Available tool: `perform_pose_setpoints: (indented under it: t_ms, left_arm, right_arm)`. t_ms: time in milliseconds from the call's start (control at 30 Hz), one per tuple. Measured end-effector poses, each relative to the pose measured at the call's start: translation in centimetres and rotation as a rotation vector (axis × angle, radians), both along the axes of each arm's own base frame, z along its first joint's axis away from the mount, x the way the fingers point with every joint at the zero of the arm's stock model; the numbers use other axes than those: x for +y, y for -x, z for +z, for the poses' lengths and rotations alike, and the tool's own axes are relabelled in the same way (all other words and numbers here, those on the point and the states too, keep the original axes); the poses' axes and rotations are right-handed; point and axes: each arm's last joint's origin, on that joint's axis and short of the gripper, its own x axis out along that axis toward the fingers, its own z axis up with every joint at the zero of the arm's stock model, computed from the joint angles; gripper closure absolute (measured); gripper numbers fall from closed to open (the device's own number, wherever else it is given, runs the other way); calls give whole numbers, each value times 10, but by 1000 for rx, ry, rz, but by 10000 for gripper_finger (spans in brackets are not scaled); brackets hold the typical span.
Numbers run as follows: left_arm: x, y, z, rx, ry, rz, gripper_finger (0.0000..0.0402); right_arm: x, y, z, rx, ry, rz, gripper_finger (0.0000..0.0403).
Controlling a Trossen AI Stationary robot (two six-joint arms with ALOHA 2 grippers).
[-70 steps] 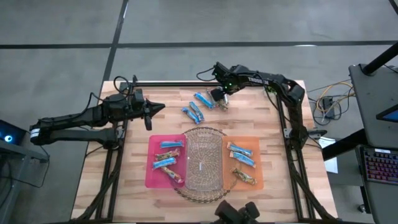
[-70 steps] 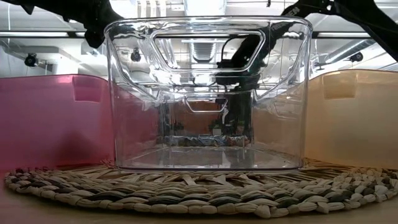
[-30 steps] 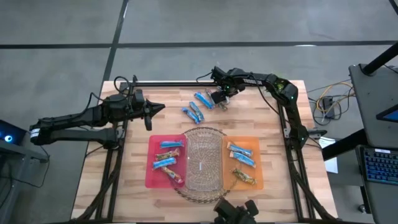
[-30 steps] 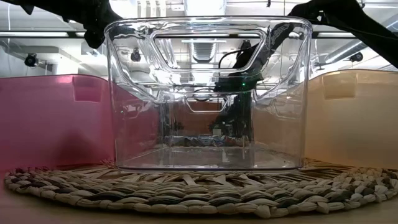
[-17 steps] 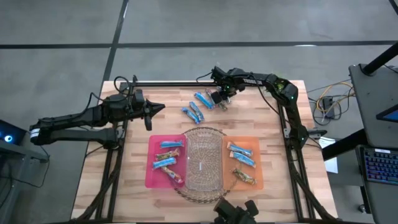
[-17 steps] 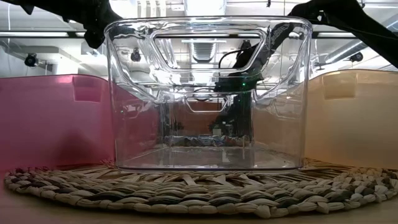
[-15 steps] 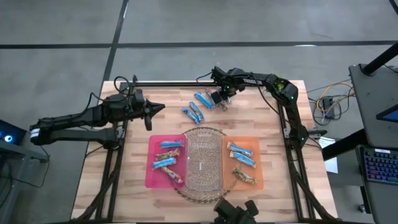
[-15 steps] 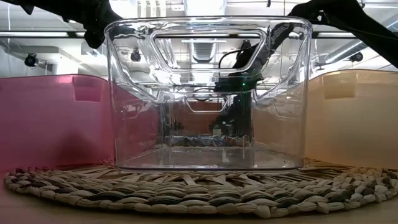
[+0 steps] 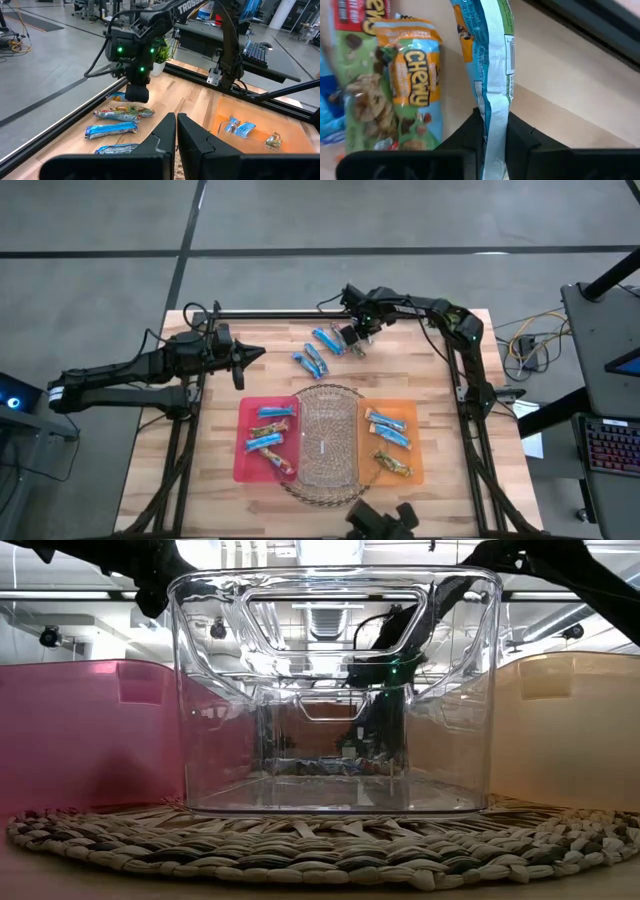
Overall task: Pick and place Granola Bars by type
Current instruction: Put the yellow granola bar into the orange bin
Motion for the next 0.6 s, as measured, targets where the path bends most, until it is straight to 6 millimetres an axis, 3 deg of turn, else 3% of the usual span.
perform_pose_setpoints:
  t_ms: [333, 600]
  left_arm:
    - [0, 0, 0, 0, 0, 0, 401]
    - [0, 0, 0, 0, -4, -1, 401]
  right_arm:
    - [13, 11, 50, -61, 27, 10, 364]
    - [51, 21, 110, -181, 31, 93, 365]
